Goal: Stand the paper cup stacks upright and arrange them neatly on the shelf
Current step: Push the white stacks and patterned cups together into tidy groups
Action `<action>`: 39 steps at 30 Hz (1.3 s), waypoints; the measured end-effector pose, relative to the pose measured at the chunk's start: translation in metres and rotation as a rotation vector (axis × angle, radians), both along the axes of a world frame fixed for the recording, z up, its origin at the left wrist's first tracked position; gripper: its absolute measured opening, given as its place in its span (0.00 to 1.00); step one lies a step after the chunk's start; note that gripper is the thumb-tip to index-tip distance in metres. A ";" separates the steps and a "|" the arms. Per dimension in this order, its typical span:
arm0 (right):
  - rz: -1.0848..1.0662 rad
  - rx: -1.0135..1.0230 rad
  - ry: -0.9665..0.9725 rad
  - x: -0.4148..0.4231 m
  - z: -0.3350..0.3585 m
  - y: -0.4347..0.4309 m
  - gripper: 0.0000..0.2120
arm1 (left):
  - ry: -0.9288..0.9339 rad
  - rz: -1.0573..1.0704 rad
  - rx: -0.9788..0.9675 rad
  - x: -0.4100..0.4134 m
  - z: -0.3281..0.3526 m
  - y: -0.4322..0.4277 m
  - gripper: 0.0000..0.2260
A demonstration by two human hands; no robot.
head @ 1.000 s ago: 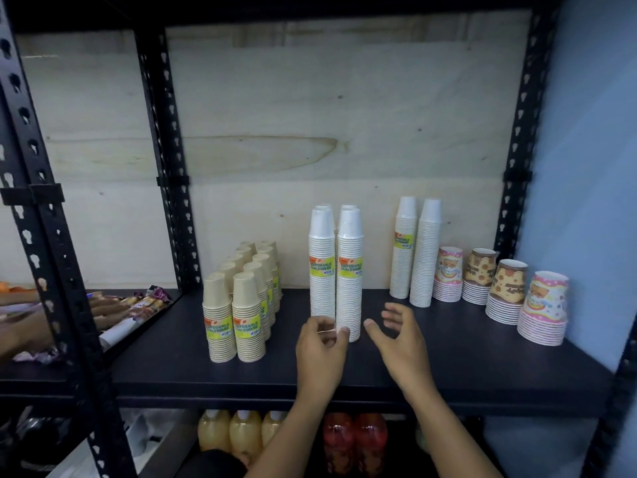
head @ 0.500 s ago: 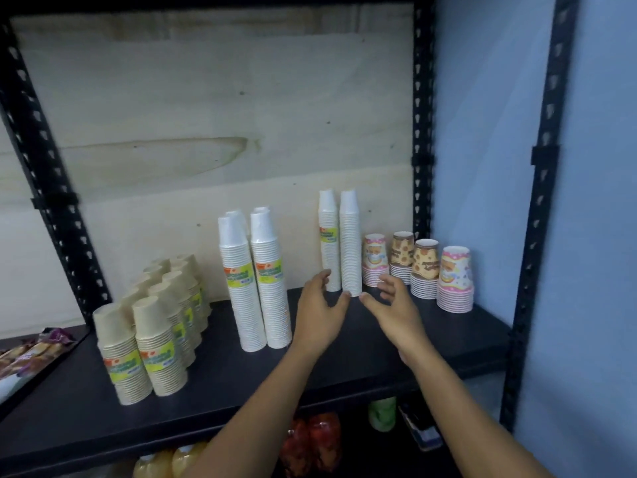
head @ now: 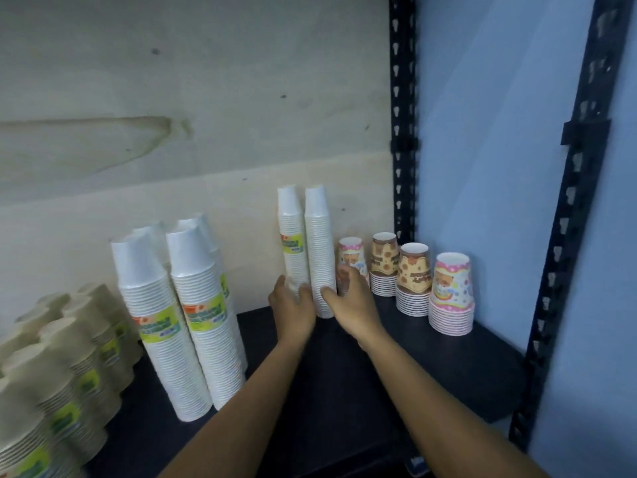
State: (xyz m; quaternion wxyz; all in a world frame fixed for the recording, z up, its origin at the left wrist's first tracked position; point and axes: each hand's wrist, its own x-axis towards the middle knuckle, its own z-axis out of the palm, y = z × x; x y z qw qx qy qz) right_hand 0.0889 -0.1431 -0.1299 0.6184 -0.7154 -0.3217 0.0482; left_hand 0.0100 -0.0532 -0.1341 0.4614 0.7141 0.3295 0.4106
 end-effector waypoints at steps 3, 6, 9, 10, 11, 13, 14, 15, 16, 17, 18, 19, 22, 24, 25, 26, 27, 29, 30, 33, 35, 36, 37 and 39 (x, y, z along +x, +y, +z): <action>-0.008 0.011 -0.021 0.008 -0.001 0.015 0.27 | -0.041 0.002 0.029 0.017 -0.003 0.015 0.18; 0.000 0.023 -0.023 0.010 -0.001 0.019 0.28 | -0.055 -0.030 0.039 0.028 -0.005 0.026 0.18; 0.020 -0.002 -0.010 0.011 -0.007 0.019 0.30 | -0.065 -0.014 0.041 0.028 -0.005 0.029 0.22; 0.026 -0.015 -0.006 0.012 -0.009 0.020 0.30 | -0.069 -0.013 0.047 0.029 -0.009 0.032 0.23; 0.028 -0.028 -0.012 0.012 -0.012 0.021 0.29 | -0.066 -0.011 0.046 0.028 -0.011 0.034 0.23; 0.028 -0.043 -0.026 0.014 -0.014 0.023 0.27 | -0.040 -0.005 0.033 0.026 -0.010 0.032 0.23; 0.030 -0.048 -0.030 0.015 -0.015 0.024 0.25 | -0.036 -0.006 0.024 0.025 -0.008 0.031 0.22; 0.034 -0.052 -0.031 0.015 -0.015 0.024 0.23 | -0.045 -0.007 0.016 0.024 -0.007 0.029 0.23; 0.035 -0.051 -0.034 0.016 -0.015 0.023 0.21 | -0.057 -0.012 0.015 0.022 -0.006 0.029 0.23; 0.035 -0.045 -0.042 0.016 -0.016 0.022 0.20 | -0.064 -0.016 0.010 0.021 -0.006 0.029 0.22; 0.037 -0.036 -0.046 0.015 -0.016 0.021 0.20 | -0.073 -0.017 0.004 0.021 -0.005 0.030 0.22; 0.037 -0.030 -0.047 0.016 -0.017 0.021 0.21 | -0.079 -0.013 0.001 0.021 -0.005 0.031 0.21; 0.029 -0.019 -0.018 0.016 -0.019 0.017 0.21 | -0.084 -0.011 -0.007 0.016 -0.003 0.024 0.19; 0.049 -0.017 0.000 0.014 -0.018 0.011 0.21 | -0.079 -0.023 0.022 0.006 -0.001 0.017 0.19; 0.057 -0.026 0.000 0.013 -0.018 0.006 0.21 | -0.068 -0.025 0.034 0.000 -0.001 0.015 0.19; 0.065 -0.025 0.005 0.012 -0.017 0.001 0.22 | -0.060 -0.029 0.043 -0.005 -0.003 0.013 0.19; 0.064 -0.024 0.006 0.011 -0.017 -0.004 0.23 | -0.056 -0.036 0.050 -0.010 -0.005 0.012 0.20; 0.057 -0.022 0.006 0.006 -0.016 -0.016 0.24 | -0.056 -0.042 0.058 -0.022 -0.007 0.004 0.21; 0.059 -0.019 0.010 0.002 -0.015 -0.022 0.24 | -0.062 -0.041 0.059 -0.027 -0.006 -0.002 0.21; 0.058 -0.009 -0.005 -0.011 -0.013 -0.040 0.25 | -0.120 -0.051 0.063 -0.044 -0.002 -0.023 0.19; 0.066 0.018 -0.010 -0.024 -0.009 -0.053 0.25 | -0.142 -0.068 0.094 -0.056 0.000 -0.039 0.19; 0.075 0.030 -0.008 -0.031 -0.008 -0.059 0.25 | -0.151 -0.073 0.097 -0.061 0.000 -0.046 0.19; 0.080 0.037 -0.007 -0.037 -0.007 -0.064 0.25 | -0.156 -0.076 0.097 -0.068 -0.001 -0.053 0.19; 0.080 0.050 -0.018 -0.050 -0.007 -0.076 0.24 | -0.142 -0.078 0.110 -0.082 -0.002 -0.067 0.19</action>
